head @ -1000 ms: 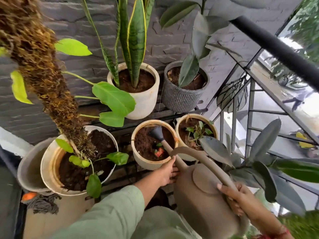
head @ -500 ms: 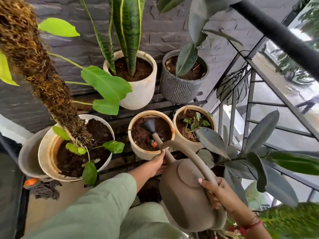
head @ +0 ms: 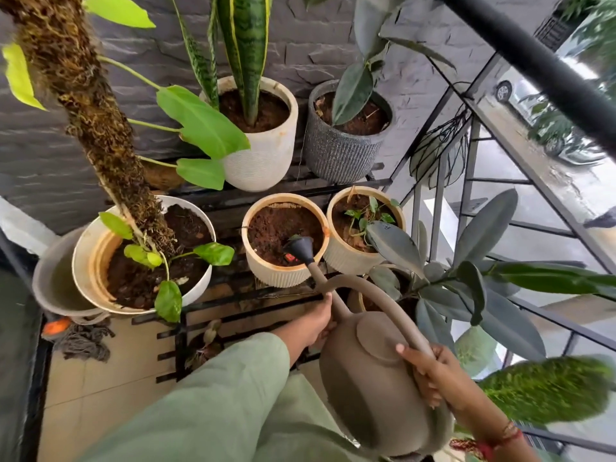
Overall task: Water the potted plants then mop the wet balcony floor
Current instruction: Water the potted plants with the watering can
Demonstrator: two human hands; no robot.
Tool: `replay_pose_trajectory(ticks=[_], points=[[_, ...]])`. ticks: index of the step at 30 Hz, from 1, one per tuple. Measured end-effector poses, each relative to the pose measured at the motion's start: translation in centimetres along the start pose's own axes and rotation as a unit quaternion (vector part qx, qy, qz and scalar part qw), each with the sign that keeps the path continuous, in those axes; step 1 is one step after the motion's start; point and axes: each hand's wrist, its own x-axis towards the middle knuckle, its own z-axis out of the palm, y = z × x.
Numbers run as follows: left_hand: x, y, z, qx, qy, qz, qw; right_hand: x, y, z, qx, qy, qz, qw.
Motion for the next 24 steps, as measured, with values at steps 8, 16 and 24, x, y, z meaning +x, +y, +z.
replay_pose_trajectory(ticks=[8,16,24], points=[[0.1,0.8,0.8,-0.012,-0.020,-0.025,0.999,0.0,-1.1,-0.5,-0.044,-0.003,-0.005,0.999],[2.0,2.0,-4.3,-0.024,-0.005,-0.030,0.999,3.9,-3.4,2.6,-0.055,-0.046,-0.018,0.997],[2.6,6.6,-7.8,-0.046,0.050,-0.006,0.998,7.9,-6.1,6.2,-0.024,-0.042,-0.025,0.999]])
